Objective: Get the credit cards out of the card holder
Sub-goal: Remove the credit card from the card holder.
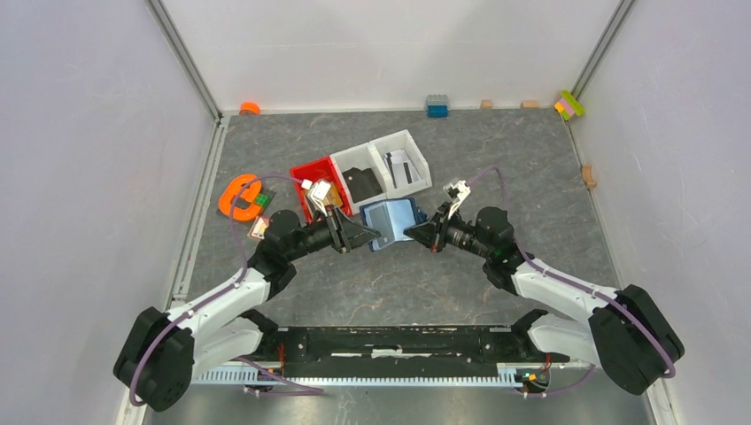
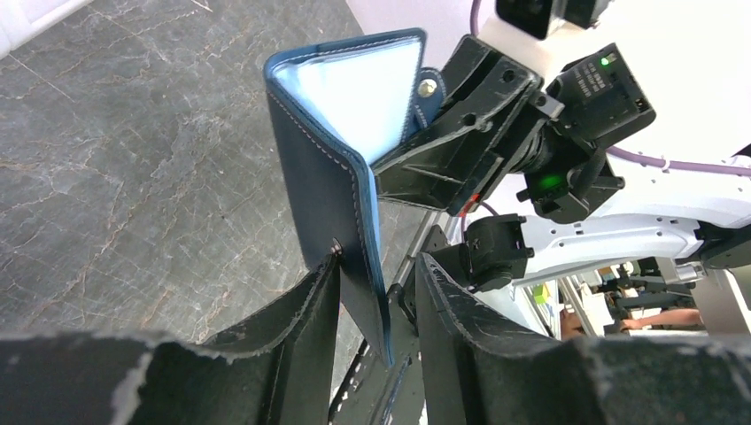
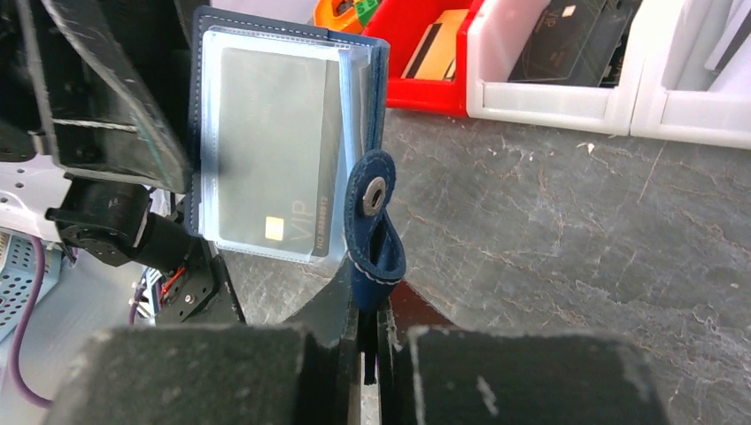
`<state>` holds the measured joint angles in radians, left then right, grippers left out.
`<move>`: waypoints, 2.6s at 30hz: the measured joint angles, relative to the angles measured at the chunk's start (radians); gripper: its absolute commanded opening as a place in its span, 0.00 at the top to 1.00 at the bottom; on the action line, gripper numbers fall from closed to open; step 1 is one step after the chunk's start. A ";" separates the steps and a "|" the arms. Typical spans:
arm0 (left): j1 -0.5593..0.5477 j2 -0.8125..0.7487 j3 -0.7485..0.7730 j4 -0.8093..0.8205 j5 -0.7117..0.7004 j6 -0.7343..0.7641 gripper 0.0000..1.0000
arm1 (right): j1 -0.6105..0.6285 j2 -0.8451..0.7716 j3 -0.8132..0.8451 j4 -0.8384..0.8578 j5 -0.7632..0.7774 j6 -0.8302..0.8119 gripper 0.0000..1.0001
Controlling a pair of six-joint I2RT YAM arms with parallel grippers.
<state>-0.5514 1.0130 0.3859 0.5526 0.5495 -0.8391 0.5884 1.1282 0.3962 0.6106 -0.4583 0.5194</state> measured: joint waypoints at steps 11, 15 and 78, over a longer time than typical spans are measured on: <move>0.000 -0.025 0.001 -0.033 -0.026 0.002 0.71 | 0.000 0.016 0.000 -0.030 0.003 0.000 0.99; 0.000 -0.020 0.006 -0.045 -0.025 0.003 0.79 | 0.000 0.016 0.000 -0.029 -0.003 0.000 1.00; -0.043 0.151 0.100 -0.156 -0.015 0.023 0.98 | 0.038 0.175 0.057 0.034 -0.141 0.044 0.33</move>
<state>-0.5945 1.1645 0.4854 0.3962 0.5343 -0.8162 0.6266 1.3029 0.4530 0.6449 -0.5995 0.5636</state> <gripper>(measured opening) 0.099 0.770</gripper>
